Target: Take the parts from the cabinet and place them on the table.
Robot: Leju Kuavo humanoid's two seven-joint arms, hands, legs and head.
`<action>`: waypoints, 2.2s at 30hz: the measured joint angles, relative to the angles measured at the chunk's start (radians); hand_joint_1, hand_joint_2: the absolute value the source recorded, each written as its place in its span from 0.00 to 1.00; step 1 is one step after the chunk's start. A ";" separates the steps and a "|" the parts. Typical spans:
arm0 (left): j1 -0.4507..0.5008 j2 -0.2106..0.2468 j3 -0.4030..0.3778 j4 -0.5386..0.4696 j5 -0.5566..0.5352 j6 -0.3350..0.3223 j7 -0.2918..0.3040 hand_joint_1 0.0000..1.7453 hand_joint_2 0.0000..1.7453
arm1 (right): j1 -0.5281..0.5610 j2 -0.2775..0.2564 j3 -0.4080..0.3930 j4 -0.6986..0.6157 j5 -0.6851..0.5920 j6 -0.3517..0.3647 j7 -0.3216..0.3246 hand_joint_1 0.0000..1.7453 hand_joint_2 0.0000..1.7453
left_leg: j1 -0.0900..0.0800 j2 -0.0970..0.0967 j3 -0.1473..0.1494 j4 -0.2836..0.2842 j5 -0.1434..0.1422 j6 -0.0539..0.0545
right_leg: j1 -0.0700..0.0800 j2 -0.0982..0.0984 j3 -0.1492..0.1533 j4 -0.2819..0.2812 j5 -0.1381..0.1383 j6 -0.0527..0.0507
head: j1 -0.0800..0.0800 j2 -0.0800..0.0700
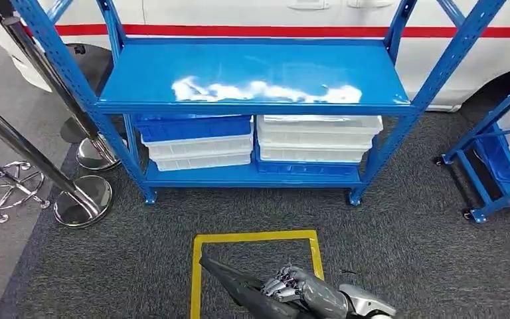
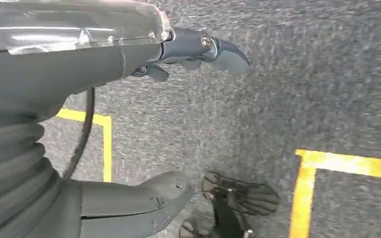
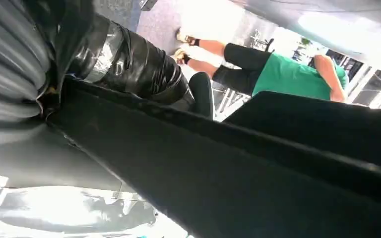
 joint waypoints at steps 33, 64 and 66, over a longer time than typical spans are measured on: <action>0.003 0.018 0.071 -0.001 -0.062 0.143 0.117 0.00 1.00 | 0.023 -0.006 -0.067 -0.056 -0.003 -0.018 -0.024 1.00 1.00 | 0.000 0.075 0.085 -0.008 -0.064 -0.025 | 0.003 -0.040 -0.003 -0.128 0.006 -0.012 | 0.000 0.000; -0.005 -0.006 0.071 0.000 -0.146 0.107 0.084 0.00 1.00 | 0.079 -0.019 -0.074 -0.141 -0.008 -0.089 0.050 1.00 1.00 | 0.000 0.094 0.086 -0.023 -0.057 -0.026 | 0.006 -0.049 -0.001 -0.142 0.015 -0.016 | 0.000 0.000; -0.010 -0.006 0.072 -0.001 -0.145 0.106 0.076 0.00 1.00 | 0.063 -0.017 -0.072 -0.137 -0.017 -0.077 0.050 1.00 1.00 | 0.002 0.112 0.095 -0.024 -0.055 -0.038 | 0.010 -0.029 -0.009 -0.141 0.019 -0.029 | 0.000 0.000</action>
